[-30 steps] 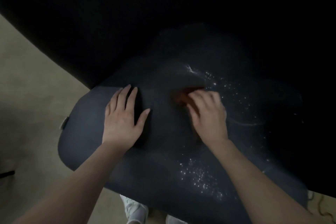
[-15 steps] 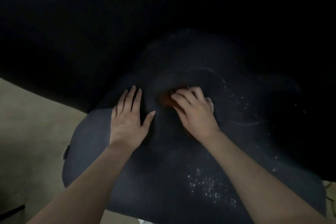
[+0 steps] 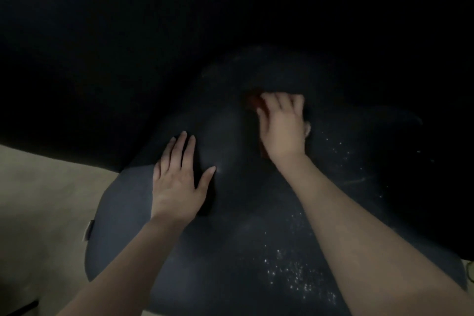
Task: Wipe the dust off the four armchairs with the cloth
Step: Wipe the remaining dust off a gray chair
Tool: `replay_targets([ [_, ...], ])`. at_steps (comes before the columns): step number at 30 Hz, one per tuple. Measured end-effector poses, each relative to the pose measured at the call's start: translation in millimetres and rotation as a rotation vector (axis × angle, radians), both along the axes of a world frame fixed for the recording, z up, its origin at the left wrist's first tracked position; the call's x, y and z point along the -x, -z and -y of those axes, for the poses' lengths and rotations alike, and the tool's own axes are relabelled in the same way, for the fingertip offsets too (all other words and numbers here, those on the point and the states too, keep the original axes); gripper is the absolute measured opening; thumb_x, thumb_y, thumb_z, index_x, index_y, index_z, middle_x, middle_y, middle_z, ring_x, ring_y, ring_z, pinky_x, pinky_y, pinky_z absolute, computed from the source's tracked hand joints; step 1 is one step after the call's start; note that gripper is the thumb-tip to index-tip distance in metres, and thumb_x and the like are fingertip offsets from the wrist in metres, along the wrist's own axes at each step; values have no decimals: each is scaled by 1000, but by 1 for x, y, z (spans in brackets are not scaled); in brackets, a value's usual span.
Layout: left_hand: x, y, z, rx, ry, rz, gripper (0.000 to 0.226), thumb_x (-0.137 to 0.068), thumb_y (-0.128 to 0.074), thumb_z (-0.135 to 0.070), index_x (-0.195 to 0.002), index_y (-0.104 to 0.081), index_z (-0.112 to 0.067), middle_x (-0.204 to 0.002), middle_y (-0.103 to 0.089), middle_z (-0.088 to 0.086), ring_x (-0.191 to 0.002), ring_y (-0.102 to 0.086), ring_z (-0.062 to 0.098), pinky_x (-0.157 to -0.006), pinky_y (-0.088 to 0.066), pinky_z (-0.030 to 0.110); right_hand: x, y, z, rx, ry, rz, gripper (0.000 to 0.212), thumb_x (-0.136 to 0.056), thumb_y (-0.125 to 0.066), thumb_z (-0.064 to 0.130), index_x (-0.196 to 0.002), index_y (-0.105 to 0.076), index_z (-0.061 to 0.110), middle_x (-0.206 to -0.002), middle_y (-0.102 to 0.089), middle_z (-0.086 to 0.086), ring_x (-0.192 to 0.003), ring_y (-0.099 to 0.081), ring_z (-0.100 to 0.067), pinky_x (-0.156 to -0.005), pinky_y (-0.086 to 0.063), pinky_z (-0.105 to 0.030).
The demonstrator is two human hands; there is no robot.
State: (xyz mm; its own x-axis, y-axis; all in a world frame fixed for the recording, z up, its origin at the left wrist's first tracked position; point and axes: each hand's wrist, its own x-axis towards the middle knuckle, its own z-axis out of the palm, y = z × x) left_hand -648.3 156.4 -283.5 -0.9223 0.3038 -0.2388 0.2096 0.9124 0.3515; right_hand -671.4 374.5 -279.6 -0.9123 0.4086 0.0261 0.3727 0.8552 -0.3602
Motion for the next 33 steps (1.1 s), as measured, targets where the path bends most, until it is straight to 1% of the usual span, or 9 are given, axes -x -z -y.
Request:
replay_targets([
  [5,4,-3,-1,-34,-34,-64,76,-93,-31,-63,-152,-33,-16,-158,-30,2,-143,-19,20,-117,-17,40,-32,5,-20,-80,-409,-91,32,-90,-58,27,-119,-66,15,-119,-64,-5,-111,-49,-28,-71,-54,-53],
  [8,14,-3,-6,-35,-42,-77,75,-93,-30,-61,-151,-34,-14,-156,-33,4,-140,-25,24,-114,-26,48,-20,7,-54,-37,-127,-94,38,-94,-48,28,-123,-64,10,-120,-63,-11,-110,-51,-36,-80,-53,-54],
  [11,28,0,-15,-20,-38,-80,77,-92,-28,-63,-152,-32,-14,-158,-30,3,-143,-24,23,-114,-27,49,7,3,-47,7,137,-47,36,-94,-54,24,-128,-61,14,-126,-58,-9,-118,-44,-34,-77,-50,-60],
  [16,38,7,-25,-10,-46,-78,77,-92,-28,-62,-152,-33,-14,-158,-30,3,-143,-22,23,-113,-28,49,0,10,-12,-54,-390,-110,32,-92,-52,28,-120,-66,17,-120,-63,-4,-113,-46,-28,-64,-53,-53],
  [19,37,10,-25,-4,-58,-66,77,-92,-28,-62,-153,-32,-16,-159,-29,2,-144,-20,22,-114,-26,48,-1,14,-41,-74,-566,-152,35,-93,-51,31,-119,-66,15,-119,-65,-6,-107,-53,-31,-70,-55,-50],
  [25,36,14,-27,-18,-70,-61,77,-92,-24,-65,-155,-25,-20,-161,-23,-1,-147,-13,17,-115,-12,38,58,12,-59,-77,-40,-113,38,-97,-48,24,-128,-60,8,-122,-61,-16,-112,-48,-37,-86,-47,-48],
  [28,36,17,-27,-45,-71,-72,76,-93,-26,-63,-154,-28,-19,-161,-25,0,-147,-16,18,-116,-15,39,96,10,-54,-72,201,-5,39,-98,-52,21,-136,-52,11,-129,-54,-16,-121,-40,-36,-93,-43,-47],
  [31,35,21,-27,-49,-83,-86,74,-94,-28,-62,-154,-29,-19,-160,-26,-1,-146,-16,17,-115,-17,40,129,7,-44,-54,248,104,38,-99,-51,22,-136,-49,13,-132,-51,-15,-124,-37,-35,-96,-40,-46],
  [33,35,23,-28,-60,-90,-98,73,-94,-30,-61,-153,-31,-18,-159,-28,1,-145,-17,18,-114,-19,41,142,4,-28,-89,112,172,38,-100,-48,27,-136,-48,16,-133,-50,-13,-125,-36,-34,-94,-38,-41],
])
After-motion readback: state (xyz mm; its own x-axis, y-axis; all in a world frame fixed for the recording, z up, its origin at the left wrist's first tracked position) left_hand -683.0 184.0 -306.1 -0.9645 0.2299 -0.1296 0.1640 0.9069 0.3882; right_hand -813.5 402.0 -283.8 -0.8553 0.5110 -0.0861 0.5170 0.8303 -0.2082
